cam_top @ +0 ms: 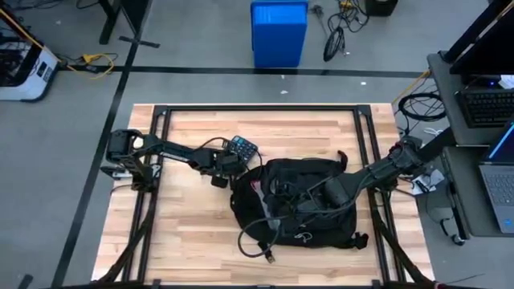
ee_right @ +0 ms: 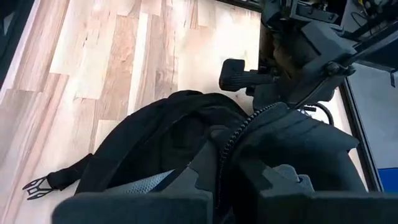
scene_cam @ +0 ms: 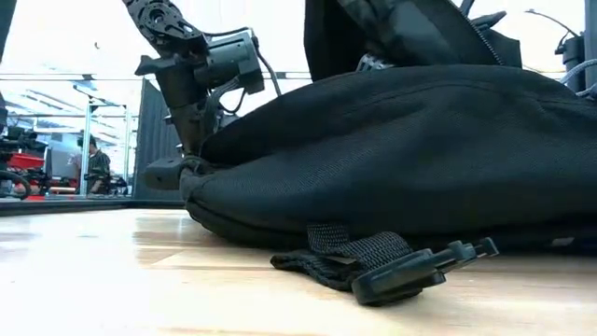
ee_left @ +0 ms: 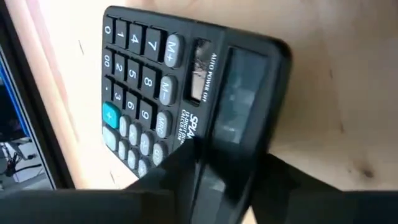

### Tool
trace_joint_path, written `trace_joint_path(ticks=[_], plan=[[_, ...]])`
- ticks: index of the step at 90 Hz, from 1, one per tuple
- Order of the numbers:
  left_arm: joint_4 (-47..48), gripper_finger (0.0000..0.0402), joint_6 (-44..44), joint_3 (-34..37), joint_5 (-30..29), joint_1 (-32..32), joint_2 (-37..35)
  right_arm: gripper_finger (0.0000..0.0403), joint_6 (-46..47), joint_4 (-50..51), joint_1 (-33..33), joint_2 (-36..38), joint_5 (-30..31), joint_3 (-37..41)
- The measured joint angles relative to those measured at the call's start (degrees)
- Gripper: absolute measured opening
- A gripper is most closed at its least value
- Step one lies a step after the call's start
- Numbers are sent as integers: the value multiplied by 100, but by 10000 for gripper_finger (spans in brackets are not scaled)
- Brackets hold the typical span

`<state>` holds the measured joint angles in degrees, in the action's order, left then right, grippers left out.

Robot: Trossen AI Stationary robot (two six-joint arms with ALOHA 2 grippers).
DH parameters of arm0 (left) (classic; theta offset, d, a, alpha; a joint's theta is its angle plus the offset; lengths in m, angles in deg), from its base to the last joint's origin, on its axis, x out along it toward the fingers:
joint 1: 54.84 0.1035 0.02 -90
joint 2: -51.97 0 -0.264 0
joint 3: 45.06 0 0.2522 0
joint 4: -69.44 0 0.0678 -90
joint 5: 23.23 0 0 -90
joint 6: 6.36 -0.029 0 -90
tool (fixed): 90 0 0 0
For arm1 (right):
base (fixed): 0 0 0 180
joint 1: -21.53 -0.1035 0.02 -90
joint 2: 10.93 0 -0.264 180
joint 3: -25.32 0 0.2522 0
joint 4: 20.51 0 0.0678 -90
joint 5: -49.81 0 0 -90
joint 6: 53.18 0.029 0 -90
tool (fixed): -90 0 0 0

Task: Unpack backpack
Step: Put the black calculator into the black backpack

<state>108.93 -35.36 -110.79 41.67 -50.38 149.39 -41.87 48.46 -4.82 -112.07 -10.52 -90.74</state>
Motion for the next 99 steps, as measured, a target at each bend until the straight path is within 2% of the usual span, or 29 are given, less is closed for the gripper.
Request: trace_joint_path(ticks=[13, 21, 49, 73, 99], plan=[[-36, 35, 130, -18, -409, -10, -16, 4, 0, -16, 0, 0, 0, 0], [-30, 21, 216, -21, -559, -24, -21, 4, 0, -22, 0, 0, 0, 0], [223, 26, 357, -10, -920, -424, -82, 4, 0, -25, 13, 0, 0, 0], [1282, 22, 994, -359, -1113, -972, -427, 4, -4, -21, 47, 1, 0, 0], [2115, 21, 1605, -619, -1248, -1605, -1147, 4, -39, -14, 52, 4, 1, 2]])
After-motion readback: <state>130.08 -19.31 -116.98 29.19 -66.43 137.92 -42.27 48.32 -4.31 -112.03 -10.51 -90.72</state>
